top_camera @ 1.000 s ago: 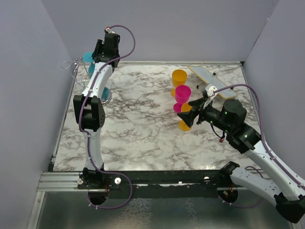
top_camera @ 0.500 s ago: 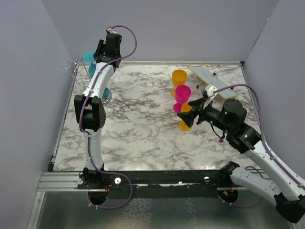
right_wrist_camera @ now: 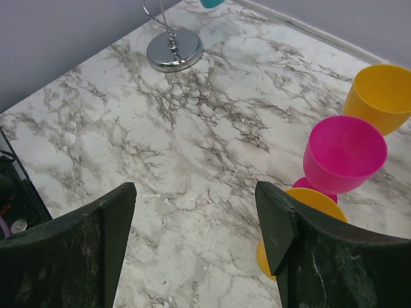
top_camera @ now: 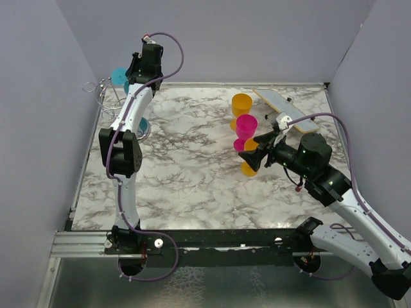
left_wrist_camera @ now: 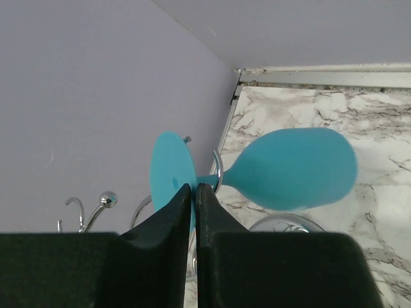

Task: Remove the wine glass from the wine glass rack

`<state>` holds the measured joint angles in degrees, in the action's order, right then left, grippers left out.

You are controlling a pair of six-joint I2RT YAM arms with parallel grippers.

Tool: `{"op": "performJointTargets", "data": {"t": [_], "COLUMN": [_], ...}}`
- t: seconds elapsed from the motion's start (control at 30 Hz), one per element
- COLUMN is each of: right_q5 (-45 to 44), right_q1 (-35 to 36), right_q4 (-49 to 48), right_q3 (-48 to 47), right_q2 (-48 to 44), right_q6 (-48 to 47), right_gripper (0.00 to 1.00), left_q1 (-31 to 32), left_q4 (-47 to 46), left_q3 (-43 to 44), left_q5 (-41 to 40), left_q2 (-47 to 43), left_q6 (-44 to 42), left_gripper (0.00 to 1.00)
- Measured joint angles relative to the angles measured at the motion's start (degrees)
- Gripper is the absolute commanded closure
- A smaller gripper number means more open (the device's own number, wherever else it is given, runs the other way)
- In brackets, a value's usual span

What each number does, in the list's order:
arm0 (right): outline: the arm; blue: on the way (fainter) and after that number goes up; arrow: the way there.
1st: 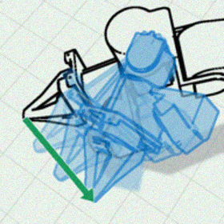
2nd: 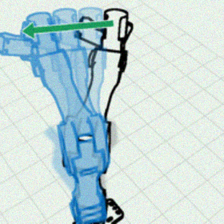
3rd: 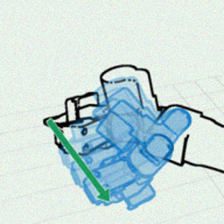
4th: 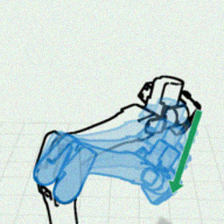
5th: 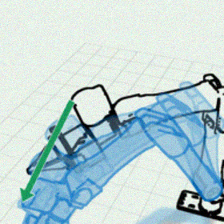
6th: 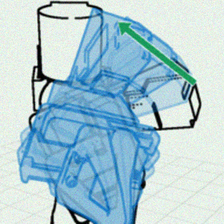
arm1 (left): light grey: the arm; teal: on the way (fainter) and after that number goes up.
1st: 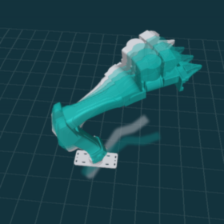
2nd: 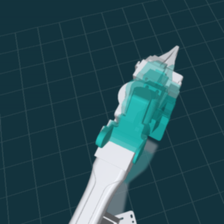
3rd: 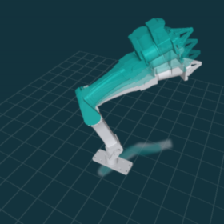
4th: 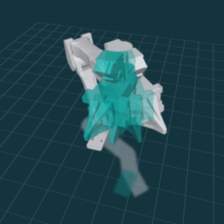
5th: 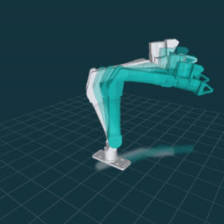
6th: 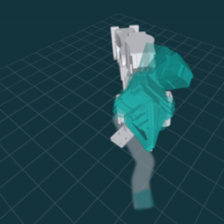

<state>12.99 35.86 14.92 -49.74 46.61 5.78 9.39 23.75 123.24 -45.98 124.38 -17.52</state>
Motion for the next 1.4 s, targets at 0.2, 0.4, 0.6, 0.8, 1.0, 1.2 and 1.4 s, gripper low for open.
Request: {"op": "performJointTargets", "data": {"t": [0.2,0.4,0.6,0.8,1.0,1.2,1.4], "right_q5": [0.0,-0.02,-0.02,0.0,-0.02,-0.02,-0.02], "right_q1": [0.0,0.04,0.07,0.07,0.07,0.07,0.07], "right_q4": [0.0,0.0,0.0,0.0,0.0,0.02,0.02], "right_q3": [0.0,0.0,0.0,0.0,0.0,-0.02,-0.02], "right_q2": [0.28,0.33,1.01,1.73,2.93,3.04,3.19], "right_q6": [0.0,0.0,0.0,-0.02,0.0,-0.02,-0.02], "right_gripper": [0.25,0.25,0.25,0.25,0.25,0.25,0.25], "left_q1": [0.0,0.02,0.11,0.26,0.5,0.5,0.7], "left_q4": [-0.22,-0.15,-0.17,-0.2,-0.76,-2.05,-4.74], "left_q3": [0.02,0.39,4.66,7.41,9.44,11.21,13.51], "left_q5": [-0.24,-0.63,-1.81,-3.54,-3.91,-4.07,-4.31], "left_q2": [-1.16,-1.16,-0.17,1.81,4.87,5.68,5.99], "left_q6": [-0.07,-0.46,-1.42,-1.95,-2.36,-2.91,-3.67], "left_gripper": [1.0,1.0,1.0,1.0,1.0,1.0,1.0]}}
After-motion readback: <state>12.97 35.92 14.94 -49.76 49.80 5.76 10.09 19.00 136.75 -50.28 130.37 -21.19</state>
